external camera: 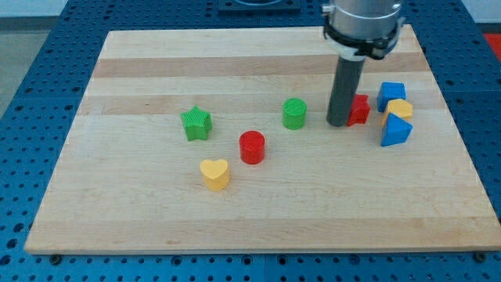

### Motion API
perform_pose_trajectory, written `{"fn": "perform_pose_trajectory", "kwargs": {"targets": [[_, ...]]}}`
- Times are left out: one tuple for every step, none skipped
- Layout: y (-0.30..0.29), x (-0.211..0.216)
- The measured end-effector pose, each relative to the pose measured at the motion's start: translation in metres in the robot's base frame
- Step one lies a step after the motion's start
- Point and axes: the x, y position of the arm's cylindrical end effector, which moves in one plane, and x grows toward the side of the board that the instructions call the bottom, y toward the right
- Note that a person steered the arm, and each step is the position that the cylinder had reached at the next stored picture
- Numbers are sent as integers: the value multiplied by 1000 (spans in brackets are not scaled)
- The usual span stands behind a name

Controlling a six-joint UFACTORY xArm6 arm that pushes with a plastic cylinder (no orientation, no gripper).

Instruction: Separate red star from the green circle

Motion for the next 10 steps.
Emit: {"fn": "perform_pose_trajectory", "kwargs": {"targets": [[20, -2], [26, -2], [14, 26], [-22, 54], [-75, 54], [-113, 38], [-128, 19], [-128, 4], [-120, 0], [-103, -2]]}}
